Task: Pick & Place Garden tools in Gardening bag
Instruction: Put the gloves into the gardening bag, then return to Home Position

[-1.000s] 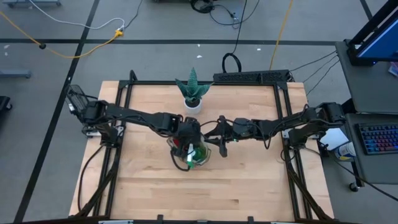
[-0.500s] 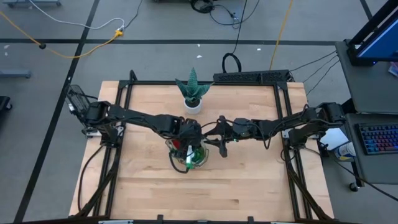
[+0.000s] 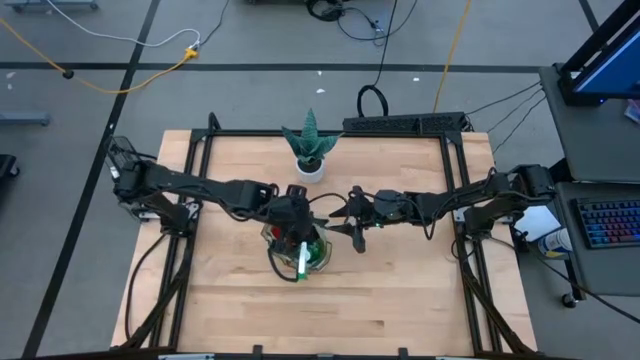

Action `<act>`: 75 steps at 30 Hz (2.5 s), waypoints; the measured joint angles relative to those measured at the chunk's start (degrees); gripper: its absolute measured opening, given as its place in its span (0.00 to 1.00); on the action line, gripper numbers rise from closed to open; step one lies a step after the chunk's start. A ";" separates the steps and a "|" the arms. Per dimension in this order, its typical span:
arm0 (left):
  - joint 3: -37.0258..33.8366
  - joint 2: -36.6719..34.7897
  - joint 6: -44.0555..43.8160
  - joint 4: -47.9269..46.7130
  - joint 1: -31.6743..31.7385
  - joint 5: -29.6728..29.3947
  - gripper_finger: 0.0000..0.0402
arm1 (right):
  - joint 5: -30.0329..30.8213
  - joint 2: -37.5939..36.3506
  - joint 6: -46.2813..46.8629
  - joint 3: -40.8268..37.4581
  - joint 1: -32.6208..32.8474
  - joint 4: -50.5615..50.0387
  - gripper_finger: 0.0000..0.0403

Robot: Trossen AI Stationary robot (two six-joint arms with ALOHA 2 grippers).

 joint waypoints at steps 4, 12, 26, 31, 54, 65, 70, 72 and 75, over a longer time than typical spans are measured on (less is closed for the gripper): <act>0.00 -1.78 -1.28 0.02 -0.80 -0.77 0.28 | -0.02 0.00 0.00 0.00 0.19 -0.03 0.44; 0.11 -6.04 -3.02 -0.50 -2.64 -3.99 0.28 | 0.03 -4.18 -1.48 0.03 2.00 -2.59 0.41; 0.15 -13.13 -5.13 -1.26 -6.04 -10.50 0.10 | 0.14 -16.63 -4.69 0.04 4.13 -17.02 0.17; 0.16 -14.61 -6.20 -1.55 -7.20 -12.87 0.02 | 0.14 -20.40 -4.48 0.04 4.13 -19.89 0.02; -15.87 -43.72 -16.38 -1.64 -13.15 -23.51 0.01 | 0.16 -39.75 -11.08 -9.15 10.90 -22.40 0.00; -39.11 -64.22 -11.29 22.24 -13.83 -23.33 0.01 | 0.00 -59.86 -10.20 -24.15 10.38 -18.55 0.00; -44.46 -69.62 -10.23 26.50 -13.83 -23.29 0.01 | 0.00 -63.30 -8.86 -26.61 10.38 -18.00 0.00; -45.26 -71.19 -10.19 26.56 -13.83 -23.29 0.01 | -0.02 -63.59 -9.27 -26.83 10.38 -18.06 0.00; -46.31 -73.33 -9.63 26.58 -13.80 -23.29 0.02 | -0.02 -63.84 -9.48 -26.86 10.38 -18.57 0.00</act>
